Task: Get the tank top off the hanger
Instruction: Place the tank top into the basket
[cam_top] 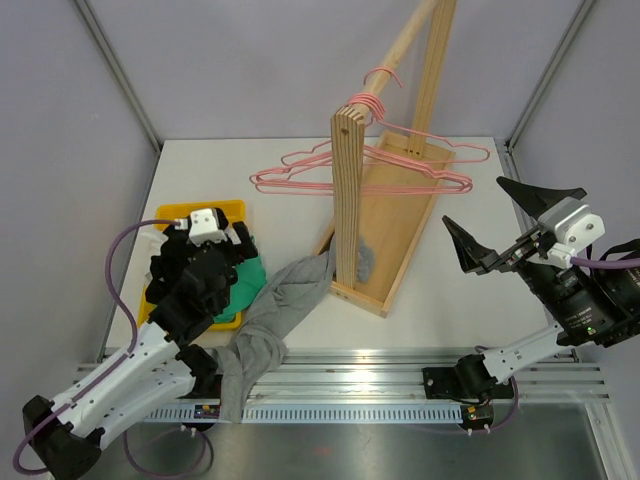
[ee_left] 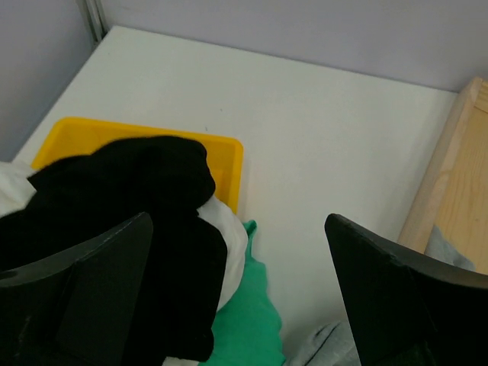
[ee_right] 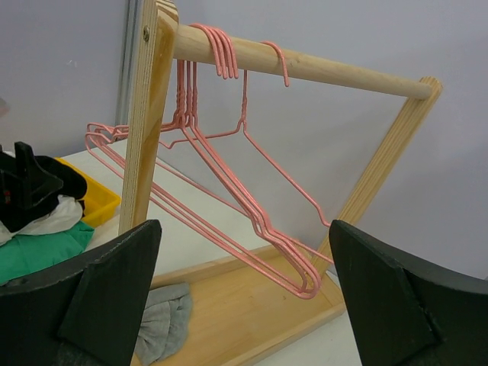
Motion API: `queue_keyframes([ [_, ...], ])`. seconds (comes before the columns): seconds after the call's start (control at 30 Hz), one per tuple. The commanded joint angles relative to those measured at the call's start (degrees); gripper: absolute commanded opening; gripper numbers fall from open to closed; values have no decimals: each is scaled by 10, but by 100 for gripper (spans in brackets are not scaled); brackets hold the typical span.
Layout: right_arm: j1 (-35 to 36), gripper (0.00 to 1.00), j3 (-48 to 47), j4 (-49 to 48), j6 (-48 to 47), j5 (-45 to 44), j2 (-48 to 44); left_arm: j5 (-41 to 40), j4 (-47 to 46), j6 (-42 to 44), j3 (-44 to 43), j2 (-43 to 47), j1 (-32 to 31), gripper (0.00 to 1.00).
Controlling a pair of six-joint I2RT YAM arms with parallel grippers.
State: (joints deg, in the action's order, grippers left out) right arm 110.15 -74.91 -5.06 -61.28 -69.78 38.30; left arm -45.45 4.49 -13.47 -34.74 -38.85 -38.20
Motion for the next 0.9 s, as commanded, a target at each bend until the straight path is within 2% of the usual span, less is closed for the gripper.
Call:
queue_keyframes([
  [0.0, 4, 100, 0, -2, 7, 10, -3, -3, -42, -81, 48, 10, -25, 99],
  [0.17, 3, 99, 1, -2, 7, 10, -5, -9, -119, -85, 116, -24, -108, 99],
  [0.33, 4, 100, 2, -1, 7, 10, -7, -47, -141, -88, 125, -89, -179, 99],
  [0.6, 4, 100, 3, -3, 8, 10, -7, 7, -188, -96, 162, -144, -194, 99],
  [0.8, 4, 99, 4, -3, 7, 10, -7, 100, -186, -111, 150, -206, -195, 98],
  [0.87, 4, 99, 4, -4, 7, 10, -8, 99, -180, -114, 144, -221, -207, 98],
])
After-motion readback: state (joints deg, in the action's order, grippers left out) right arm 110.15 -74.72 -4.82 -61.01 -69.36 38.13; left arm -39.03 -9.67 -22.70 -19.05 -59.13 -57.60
